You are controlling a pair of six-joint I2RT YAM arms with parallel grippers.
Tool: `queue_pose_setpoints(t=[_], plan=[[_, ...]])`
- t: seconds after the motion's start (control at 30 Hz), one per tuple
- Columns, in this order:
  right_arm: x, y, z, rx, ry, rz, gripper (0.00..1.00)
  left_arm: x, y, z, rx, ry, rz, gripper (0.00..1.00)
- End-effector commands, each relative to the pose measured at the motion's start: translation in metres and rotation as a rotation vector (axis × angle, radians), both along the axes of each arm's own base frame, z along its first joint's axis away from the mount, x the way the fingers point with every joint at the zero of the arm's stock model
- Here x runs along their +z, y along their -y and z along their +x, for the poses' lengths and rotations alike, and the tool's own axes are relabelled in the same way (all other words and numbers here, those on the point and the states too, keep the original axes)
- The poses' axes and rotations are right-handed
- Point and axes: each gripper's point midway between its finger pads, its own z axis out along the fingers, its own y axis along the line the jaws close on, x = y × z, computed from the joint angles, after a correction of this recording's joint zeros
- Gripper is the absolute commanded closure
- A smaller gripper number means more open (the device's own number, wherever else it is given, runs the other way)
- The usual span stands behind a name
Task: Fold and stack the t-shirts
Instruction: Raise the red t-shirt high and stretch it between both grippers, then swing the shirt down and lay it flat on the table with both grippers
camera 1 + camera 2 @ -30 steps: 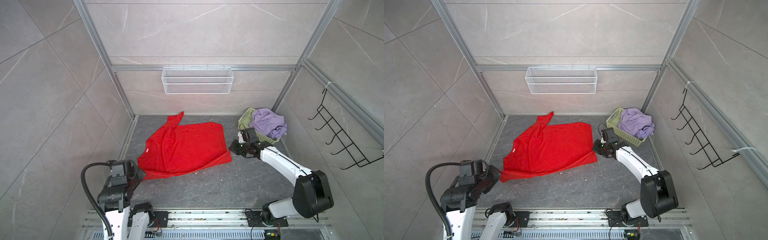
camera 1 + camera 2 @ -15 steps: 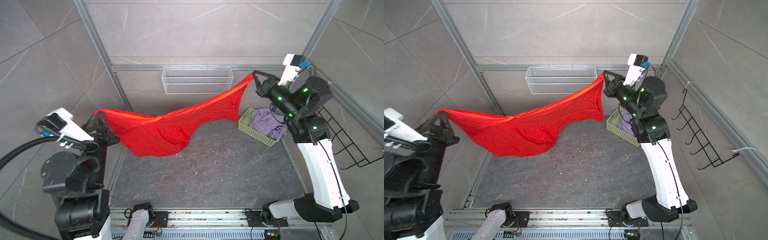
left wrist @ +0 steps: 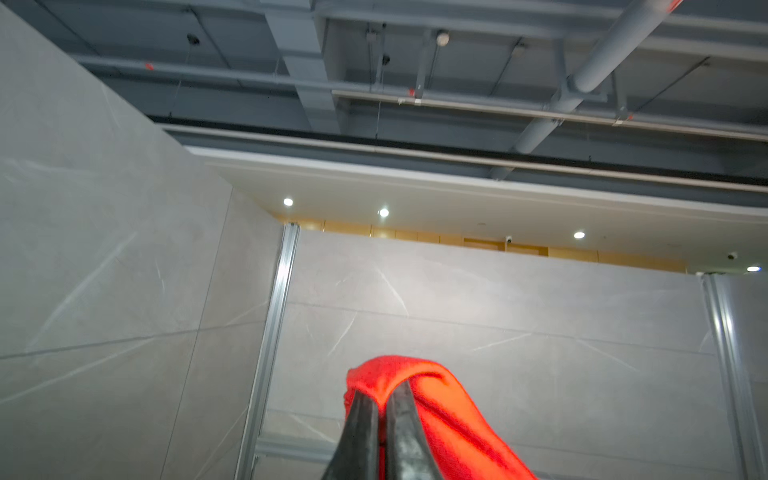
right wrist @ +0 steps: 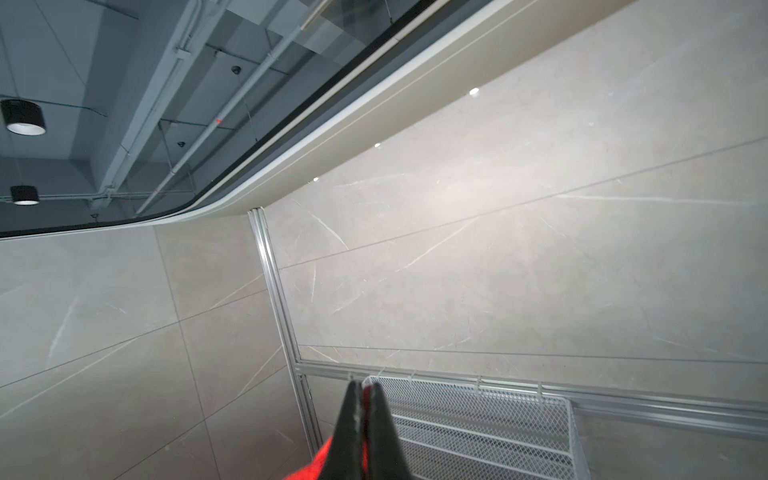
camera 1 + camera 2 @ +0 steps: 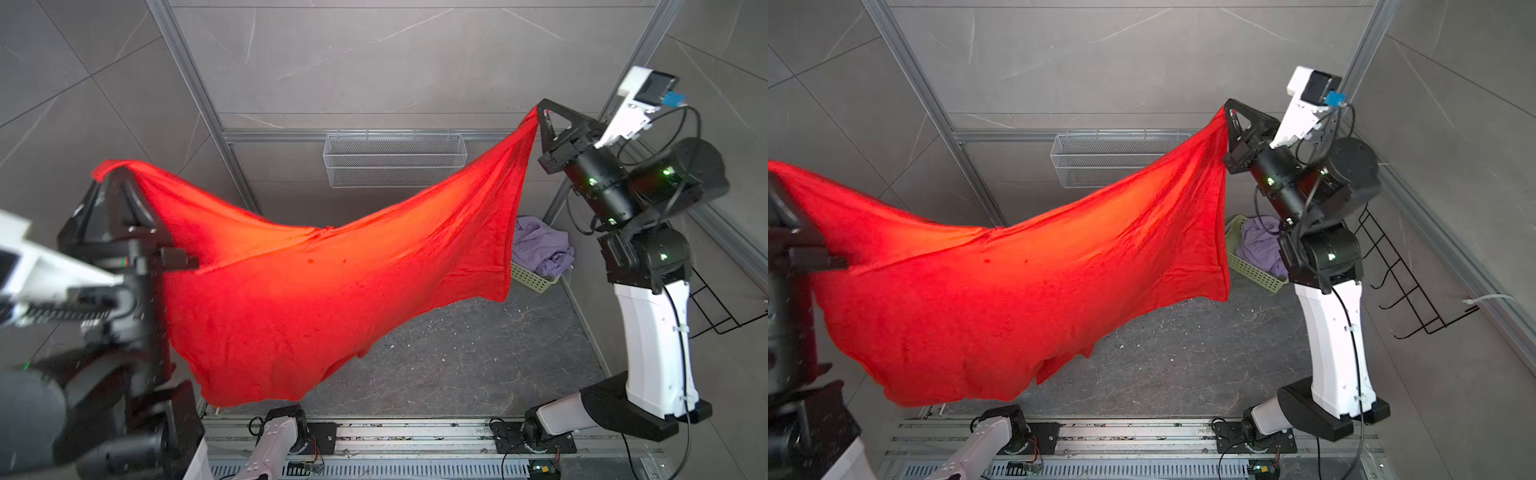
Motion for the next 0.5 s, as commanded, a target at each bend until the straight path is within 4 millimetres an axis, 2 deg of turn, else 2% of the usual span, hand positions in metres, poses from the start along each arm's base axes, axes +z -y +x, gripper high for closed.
queue_pose_setpoints(t=[0.0,0.1,0.13,0.2,0.33,0.4,0.47], plan=[[-0.046,-0.016,0.071,-0.025,-0.142,-0.013,1.00,-0.062,-0.028,0.120,0.055,-0.264,-0.082,1.00],[-0.070,-0.029,0.108,0.015,-0.221,0.025,1.00,-0.078,-0.042,0.154,0.113,-0.313,-0.095,1.00],[-0.075,-0.033,0.117,0.029,-0.235,0.034,1.00,-0.078,-0.046,0.160,0.131,-0.311,-0.099,1.00],[-0.078,-0.036,0.130,0.037,-0.244,0.055,1.00,-0.066,-0.051,0.161,0.155,-0.278,-0.088,1.00],[-0.051,-0.024,0.128,0.034,-0.174,0.110,1.00,-0.032,-0.048,0.152,0.163,-0.201,-0.036,1.00],[-0.033,-0.013,0.117,0.015,-0.123,0.127,1.00,-0.018,-0.046,0.142,0.169,-0.164,-0.018,1.00],[-0.013,0.002,0.102,-0.018,-0.066,0.143,1.00,-0.001,-0.044,0.122,0.182,-0.110,-0.003,1.00]])
